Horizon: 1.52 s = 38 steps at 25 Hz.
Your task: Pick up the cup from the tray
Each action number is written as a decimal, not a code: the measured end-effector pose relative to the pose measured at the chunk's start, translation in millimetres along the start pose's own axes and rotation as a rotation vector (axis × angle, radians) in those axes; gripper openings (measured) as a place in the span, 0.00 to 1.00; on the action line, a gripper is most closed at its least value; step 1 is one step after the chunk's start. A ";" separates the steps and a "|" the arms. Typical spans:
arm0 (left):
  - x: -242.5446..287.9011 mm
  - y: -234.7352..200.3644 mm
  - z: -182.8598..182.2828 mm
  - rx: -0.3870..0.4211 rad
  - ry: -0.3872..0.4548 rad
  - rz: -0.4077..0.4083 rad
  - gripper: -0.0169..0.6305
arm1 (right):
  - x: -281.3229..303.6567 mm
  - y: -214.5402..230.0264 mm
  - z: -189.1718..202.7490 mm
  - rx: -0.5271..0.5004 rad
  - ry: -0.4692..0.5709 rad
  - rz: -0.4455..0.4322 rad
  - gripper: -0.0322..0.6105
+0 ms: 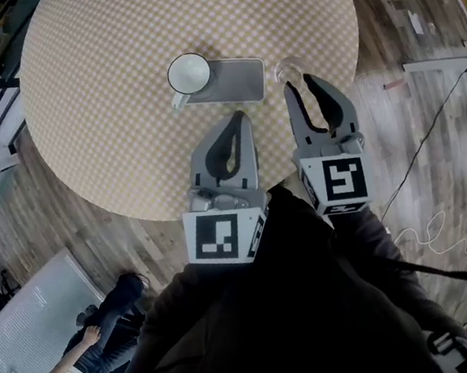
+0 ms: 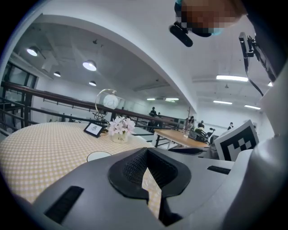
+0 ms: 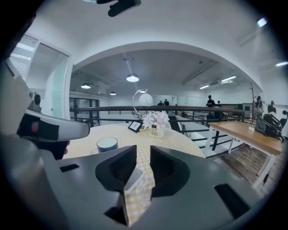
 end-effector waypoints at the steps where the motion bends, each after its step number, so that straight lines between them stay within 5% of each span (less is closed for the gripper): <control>1: -6.8 3.8 -4.0 0.004 0.011 -0.007 0.03 | -7.9 -5.5 -5.6 0.002 0.016 -0.017 0.16; 4: -25.4 10.4 -18.0 0.037 0.067 -0.036 0.03 | -22.9 -26.1 -23.0 -0.007 0.068 -0.093 0.08; 10: -61.0 22.1 -38.8 0.107 0.144 -0.110 0.03 | -50.9 -61.6 -53.3 -0.056 0.169 -0.221 0.08; 23: -107.4 55.1 -72.1 0.158 0.262 -0.210 0.03 | -89.0 -79.2 -80.6 -0.061 0.240 -0.334 0.08; 38: -105.6 59.7 -68.3 0.164 0.214 -0.225 0.03 | -94.8 -78.9 -73.7 -0.043 0.219 -0.379 0.09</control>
Point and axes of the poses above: the fingertips, and each gripper's own axes: x forward along the fingers, y to its right, z out of its underside, the point moved 1 cm from there along -x, backward along the fingers, and after that the axes turned 11 degrees about z, right-handed, at the moved point
